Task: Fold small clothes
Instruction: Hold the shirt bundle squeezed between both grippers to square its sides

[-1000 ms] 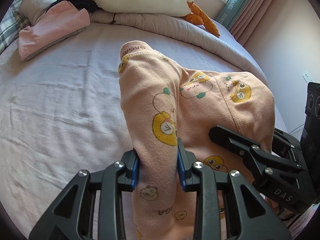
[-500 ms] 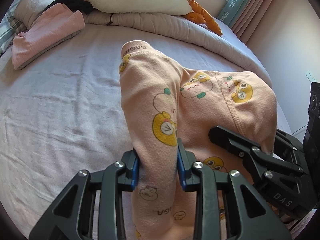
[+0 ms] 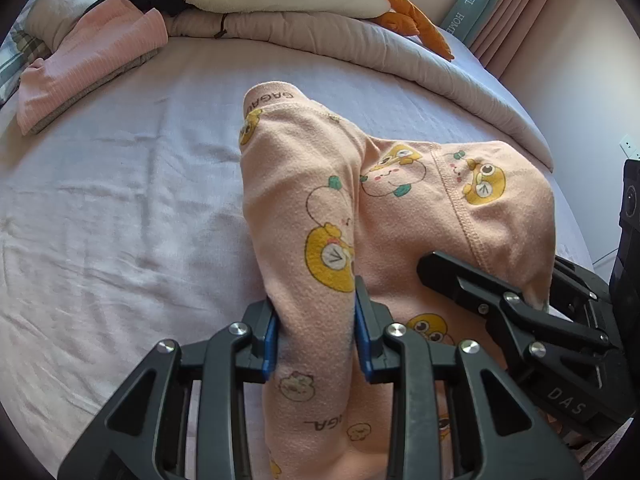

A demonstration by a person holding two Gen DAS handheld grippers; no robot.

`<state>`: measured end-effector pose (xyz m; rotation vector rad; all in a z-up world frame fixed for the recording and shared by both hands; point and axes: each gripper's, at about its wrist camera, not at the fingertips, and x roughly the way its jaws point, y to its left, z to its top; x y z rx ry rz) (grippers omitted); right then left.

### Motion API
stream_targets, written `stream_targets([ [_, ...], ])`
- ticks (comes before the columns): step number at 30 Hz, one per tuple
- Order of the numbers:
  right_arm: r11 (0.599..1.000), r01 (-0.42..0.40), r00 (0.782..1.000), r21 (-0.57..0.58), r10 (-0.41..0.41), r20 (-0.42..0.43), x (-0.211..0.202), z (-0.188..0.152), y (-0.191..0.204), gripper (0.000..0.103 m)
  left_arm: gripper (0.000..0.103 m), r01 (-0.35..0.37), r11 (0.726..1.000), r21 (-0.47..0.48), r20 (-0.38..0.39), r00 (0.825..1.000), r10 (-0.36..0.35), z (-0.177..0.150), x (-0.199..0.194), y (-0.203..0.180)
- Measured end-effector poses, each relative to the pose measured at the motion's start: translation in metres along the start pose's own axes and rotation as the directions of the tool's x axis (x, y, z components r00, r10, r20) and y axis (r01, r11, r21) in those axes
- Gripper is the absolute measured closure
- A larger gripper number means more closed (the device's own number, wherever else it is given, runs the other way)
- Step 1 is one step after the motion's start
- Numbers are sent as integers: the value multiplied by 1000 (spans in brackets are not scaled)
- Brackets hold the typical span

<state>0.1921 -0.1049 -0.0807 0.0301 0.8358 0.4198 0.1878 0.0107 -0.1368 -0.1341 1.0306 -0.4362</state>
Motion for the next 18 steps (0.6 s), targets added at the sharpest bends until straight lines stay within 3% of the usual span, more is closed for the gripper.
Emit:
stream_targets([
  [18, 998, -4, 997, 62, 9, -73, 17, -6, -14, 75, 68, -15, 1000, -20, -53, 998, 14, 11, 24, 2],
])
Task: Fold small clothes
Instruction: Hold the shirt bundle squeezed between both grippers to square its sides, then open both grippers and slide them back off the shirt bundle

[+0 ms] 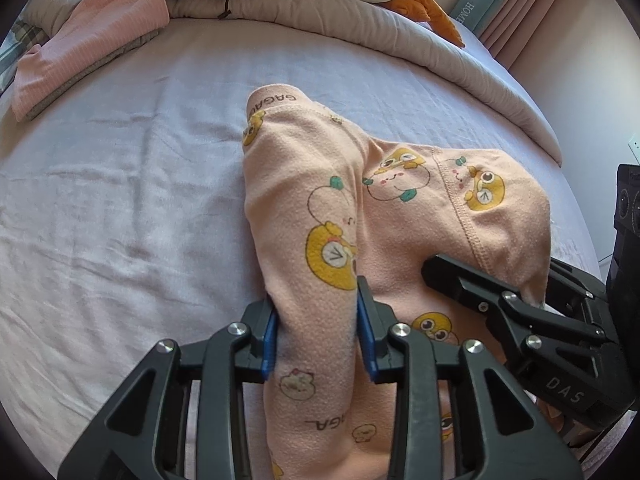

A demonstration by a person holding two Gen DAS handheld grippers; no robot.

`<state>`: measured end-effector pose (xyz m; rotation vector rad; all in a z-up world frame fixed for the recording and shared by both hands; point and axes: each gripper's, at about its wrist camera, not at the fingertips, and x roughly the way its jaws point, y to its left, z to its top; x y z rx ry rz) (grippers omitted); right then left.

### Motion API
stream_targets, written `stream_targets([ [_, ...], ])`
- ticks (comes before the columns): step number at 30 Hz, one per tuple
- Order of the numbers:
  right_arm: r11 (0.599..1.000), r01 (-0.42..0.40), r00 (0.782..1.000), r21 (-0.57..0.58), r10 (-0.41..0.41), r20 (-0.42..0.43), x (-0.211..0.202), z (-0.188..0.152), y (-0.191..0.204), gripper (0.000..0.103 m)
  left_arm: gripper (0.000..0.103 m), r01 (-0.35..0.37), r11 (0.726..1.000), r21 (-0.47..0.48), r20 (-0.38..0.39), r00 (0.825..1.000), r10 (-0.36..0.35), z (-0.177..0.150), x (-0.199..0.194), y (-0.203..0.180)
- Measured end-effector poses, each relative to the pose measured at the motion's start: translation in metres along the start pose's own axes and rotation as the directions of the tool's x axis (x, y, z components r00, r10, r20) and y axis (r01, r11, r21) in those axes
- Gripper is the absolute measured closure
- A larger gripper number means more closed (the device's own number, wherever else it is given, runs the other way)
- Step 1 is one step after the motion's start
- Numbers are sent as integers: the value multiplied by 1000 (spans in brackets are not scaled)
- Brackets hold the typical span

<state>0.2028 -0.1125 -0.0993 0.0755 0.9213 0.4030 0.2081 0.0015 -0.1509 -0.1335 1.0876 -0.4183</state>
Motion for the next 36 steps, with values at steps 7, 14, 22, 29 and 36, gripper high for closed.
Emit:
stream_targets([
  [7, 997, -24, 999, 73, 26, -26, 4, -5, -16, 75, 63, -14, 1000, -3, -12, 1000, 14, 3, 6, -1],
  [14, 994, -42, 998, 104, 45, -33, 7, -9, -22, 75, 59, -31, 1000, 1, -14, 999, 31, 7, 13, -5],
  [22, 988, -61, 997, 141, 67, -37, 6, -10, -32, 73, 53, -55, 998, 9, -11, 998, 55, 6, 14, -7],
  [29, 987, -64, 997, 146, 70, -38, 6, -11, -35, 71, 50, -65, 998, 2, -12, 998, 65, 3, 14, -6],
  [36, 987, -63, 997, 149, 69, -40, 5, -10, -38, 69, 48, -80, 997, 1, -11, 997, 80, 2, 13, -9],
])
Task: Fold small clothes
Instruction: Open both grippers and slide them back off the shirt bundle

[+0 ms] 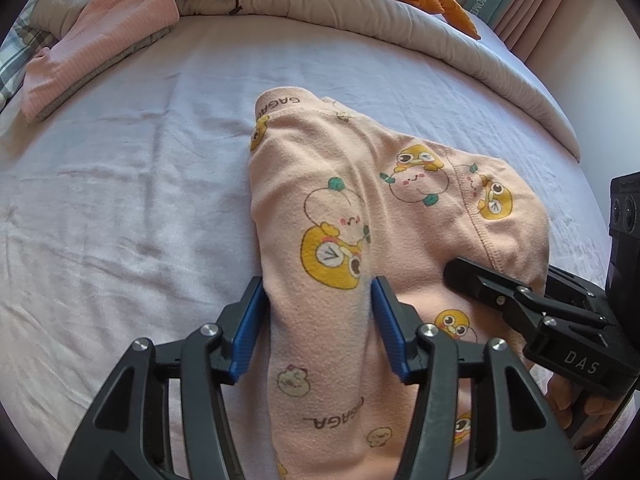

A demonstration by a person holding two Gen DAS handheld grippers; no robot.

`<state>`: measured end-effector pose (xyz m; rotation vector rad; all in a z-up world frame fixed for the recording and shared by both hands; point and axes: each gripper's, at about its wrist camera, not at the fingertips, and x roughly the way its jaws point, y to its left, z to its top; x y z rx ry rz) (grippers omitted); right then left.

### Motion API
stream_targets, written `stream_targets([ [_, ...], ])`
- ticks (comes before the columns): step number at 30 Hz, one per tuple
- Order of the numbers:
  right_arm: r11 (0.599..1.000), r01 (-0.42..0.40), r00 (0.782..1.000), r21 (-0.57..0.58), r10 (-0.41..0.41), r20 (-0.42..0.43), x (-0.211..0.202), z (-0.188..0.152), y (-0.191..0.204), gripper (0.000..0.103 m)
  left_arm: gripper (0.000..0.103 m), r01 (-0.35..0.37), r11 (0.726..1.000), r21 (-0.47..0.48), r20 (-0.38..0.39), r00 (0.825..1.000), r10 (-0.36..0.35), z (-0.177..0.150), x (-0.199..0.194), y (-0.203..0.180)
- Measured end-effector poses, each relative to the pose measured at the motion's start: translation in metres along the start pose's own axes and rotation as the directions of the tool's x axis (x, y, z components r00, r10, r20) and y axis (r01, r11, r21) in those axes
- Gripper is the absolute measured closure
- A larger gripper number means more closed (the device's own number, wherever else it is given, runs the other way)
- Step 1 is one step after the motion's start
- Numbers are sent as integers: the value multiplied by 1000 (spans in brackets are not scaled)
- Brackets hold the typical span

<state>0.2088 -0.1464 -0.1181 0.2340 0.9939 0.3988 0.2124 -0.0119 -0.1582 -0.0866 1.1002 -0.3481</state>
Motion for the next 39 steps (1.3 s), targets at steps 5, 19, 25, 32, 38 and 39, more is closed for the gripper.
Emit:
stream_targets([
  [5, 1000, 0, 1000, 8, 0, 1, -1, -1, -2, 68, 46, -9, 1000, 0, -2, 1000, 9, -2, -1, -1],
  [19, 1000, 2, 1000, 13, -2, 2, -3, -3, -6, 65, 44, -20, 1000, -3, -5, 1000, 20, -11, -7, 2],
  [25, 1000, 1, 1000, 13, -1, 1, -4, -3, -7, 65, 44, -27, 1000, -7, -6, 1000, 27, -19, -12, 3],
  [32, 1000, -4, 1000, 28, 4, 2, -7, -8, -12, 65, 44, -38, 999, -6, -7, 999, 38, -29, -18, 3],
  [38, 999, -1, 1000, 45, 1, 2, -12, -15, -16, 60, 43, -46, 999, -15, -9, 999, 46, -39, -25, 4],
  [39, 999, -2, 1000, 46, 2, 0, -13, -16, -16, 60, 43, -48, 999, -14, -10, 999, 48, -41, -27, 4],
])
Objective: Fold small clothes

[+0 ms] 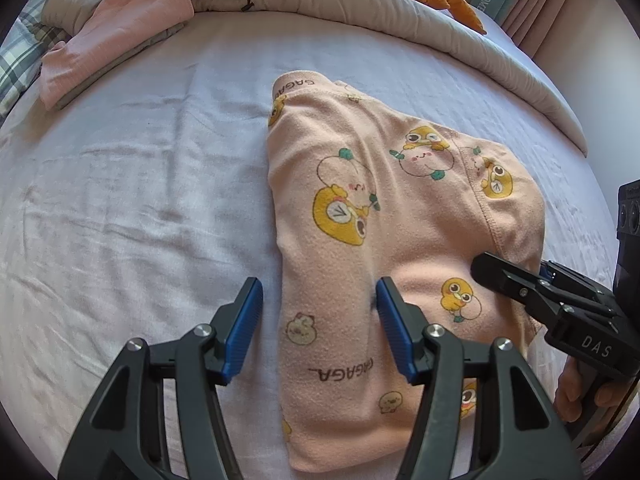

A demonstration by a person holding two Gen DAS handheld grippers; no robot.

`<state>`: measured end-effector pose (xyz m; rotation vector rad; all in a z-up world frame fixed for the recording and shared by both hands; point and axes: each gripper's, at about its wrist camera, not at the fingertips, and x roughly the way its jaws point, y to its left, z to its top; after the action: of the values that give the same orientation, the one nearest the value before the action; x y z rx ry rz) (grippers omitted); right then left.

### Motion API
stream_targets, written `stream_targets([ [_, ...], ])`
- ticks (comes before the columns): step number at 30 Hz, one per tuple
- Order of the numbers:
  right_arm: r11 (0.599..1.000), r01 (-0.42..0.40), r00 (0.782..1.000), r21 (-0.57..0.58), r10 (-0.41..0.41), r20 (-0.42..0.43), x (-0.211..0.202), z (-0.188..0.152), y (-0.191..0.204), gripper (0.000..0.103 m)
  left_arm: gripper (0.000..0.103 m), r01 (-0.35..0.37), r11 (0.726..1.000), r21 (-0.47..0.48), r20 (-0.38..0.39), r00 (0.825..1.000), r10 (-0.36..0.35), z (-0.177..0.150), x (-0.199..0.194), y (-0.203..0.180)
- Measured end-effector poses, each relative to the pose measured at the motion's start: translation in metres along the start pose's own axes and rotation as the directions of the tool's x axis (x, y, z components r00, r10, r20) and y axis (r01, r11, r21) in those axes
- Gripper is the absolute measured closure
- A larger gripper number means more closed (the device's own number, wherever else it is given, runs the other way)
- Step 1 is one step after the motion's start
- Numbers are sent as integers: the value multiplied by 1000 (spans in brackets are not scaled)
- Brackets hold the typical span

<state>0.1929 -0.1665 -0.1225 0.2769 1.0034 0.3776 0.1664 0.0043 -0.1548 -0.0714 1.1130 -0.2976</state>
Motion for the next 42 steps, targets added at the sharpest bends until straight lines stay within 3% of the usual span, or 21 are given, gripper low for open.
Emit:
stream_targets([
  [13, 999, 36, 999, -40, -37, -14, -13, -11, 9, 59, 41, -28, 999, -32, -15, 1000, 27, -33, -24, 3],
  [17, 990, 89, 996, -112, -91, -8, -25, -23, 22, 53, 36, -46, 998, -44, -11, 999, 46, -46, -39, 4],
  [21, 984, 107, 994, -144, -110, -17, -35, -36, 26, 47, 22, -71, 997, -30, -2, 997, 71, -61, -57, 1],
  [23, 982, 114, 993, -149, -117, -15, -41, -42, 26, 38, 22, -71, 997, -24, 7, 997, 71, -71, -68, 0],
  [32, 975, 132, 991, -181, -131, 18, -64, -56, 39, 27, 12, -102, 995, -7, 51, 993, 102, -100, -113, -7],
  [34, 973, 131, 991, -188, -129, 24, -68, -57, 43, 23, 0, -105, 994, -6, 56, 993, 105, -98, -119, -11],
  [37, 969, 141, 990, -205, -132, 54, -78, -62, 50, 7, 0, -106, 994, 4, 81, 991, 106, -104, -132, -16],
  [42, 957, 157, 985, -243, -135, 108, -94, -69, 62, 5, 0, -132, 991, 17, 87, 988, 130, -102, -142, -27],
])
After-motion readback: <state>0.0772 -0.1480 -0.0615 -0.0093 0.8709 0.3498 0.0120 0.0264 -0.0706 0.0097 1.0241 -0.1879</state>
